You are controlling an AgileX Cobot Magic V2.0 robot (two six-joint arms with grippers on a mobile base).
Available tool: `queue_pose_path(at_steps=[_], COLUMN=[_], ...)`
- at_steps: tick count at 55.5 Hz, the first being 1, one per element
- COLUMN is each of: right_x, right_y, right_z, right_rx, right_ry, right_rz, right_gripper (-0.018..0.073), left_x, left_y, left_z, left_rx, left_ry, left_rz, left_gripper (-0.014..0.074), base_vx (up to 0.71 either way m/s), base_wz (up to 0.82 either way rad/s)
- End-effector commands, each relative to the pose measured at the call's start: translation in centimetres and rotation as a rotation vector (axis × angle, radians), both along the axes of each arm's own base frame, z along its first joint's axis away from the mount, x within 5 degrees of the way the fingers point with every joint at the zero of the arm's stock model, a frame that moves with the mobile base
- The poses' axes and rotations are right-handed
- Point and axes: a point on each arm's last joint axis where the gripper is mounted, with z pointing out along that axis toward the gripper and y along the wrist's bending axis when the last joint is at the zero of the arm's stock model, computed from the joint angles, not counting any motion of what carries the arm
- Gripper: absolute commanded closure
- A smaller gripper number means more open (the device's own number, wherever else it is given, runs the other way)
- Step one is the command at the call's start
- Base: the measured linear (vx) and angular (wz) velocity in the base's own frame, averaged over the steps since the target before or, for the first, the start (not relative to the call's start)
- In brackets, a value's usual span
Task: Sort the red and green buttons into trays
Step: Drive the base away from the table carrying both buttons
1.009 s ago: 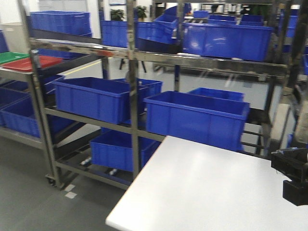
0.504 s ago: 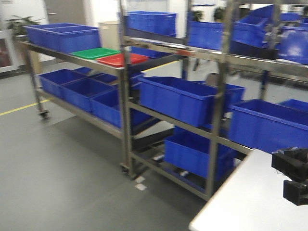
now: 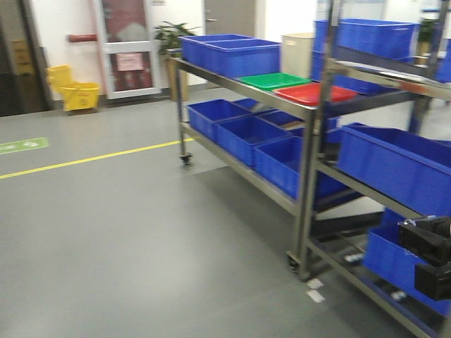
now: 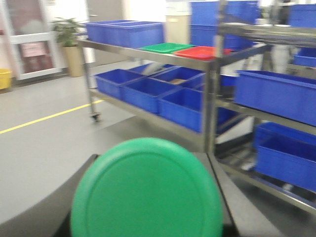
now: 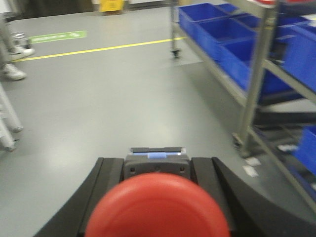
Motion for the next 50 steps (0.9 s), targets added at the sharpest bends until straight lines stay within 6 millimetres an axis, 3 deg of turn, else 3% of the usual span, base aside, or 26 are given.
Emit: queue_pose_path(at_steps=[1, 23, 50], right_x=[-0.10, -0.10, -0.10], right_y=[-0.13, -0.13, -0.13], right_z=[2.26, 2.24, 2.26], right_rx=[0.023, 0.022, 0.023], right_ry=[-0.136, -0.135, -0.136], right_rz=[-0.011, -0.011, -0.011], right_gripper=[0.0568, 0.0568, 0.0568], left_x=[-0.22, -0.22, -0.22], left_y=[-0.12, -0.12, -0.12], left_z=[2.01, 2.01, 2.01], left_rx=[-0.047, -0.047, -0.047], left_ry=[-0.116, -0.116, -0.116], left_rz=[-0.015, -0.015, -0.015], left_gripper=[0.0594, 0.0594, 0.0594], base_vx=[0.19, 0.20, 0.25], base_wz=[0.61, 0.53, 0.27])
